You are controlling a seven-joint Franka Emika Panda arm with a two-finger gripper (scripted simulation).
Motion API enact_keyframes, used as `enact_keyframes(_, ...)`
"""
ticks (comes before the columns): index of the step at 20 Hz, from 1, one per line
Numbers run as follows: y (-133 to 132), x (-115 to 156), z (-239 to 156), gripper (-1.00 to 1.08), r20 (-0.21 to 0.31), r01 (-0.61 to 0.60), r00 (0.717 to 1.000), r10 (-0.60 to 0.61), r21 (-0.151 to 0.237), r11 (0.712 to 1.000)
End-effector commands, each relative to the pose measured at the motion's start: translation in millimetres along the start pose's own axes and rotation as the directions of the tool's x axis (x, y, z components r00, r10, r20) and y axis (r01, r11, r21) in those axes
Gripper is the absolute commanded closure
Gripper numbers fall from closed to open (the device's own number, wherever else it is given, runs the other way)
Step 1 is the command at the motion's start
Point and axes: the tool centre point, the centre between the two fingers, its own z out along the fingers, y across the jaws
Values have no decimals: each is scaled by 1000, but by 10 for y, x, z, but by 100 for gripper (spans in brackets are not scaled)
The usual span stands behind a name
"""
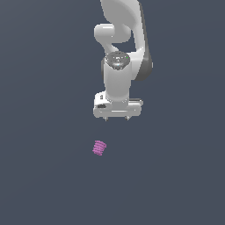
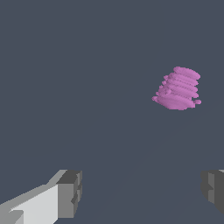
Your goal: Pick up the object and move it to a goal position.
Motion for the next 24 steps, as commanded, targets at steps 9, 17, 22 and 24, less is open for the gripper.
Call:
enact_keyframes(9, -222, 109, -200, -92, -44, 28, 999, -27, 24, 999)
enact_keyframes(17, -215, 125, -195, -92, -45, 23, 999, -22, 25, 999)
enact_keyframes(22, -120, 209, -121, -92, -41, -12, 999, 13, 24, 1000)
enact_keyframes(24, -57, 262, -72, -92, -38, -36, 999, 36, 24, 999)
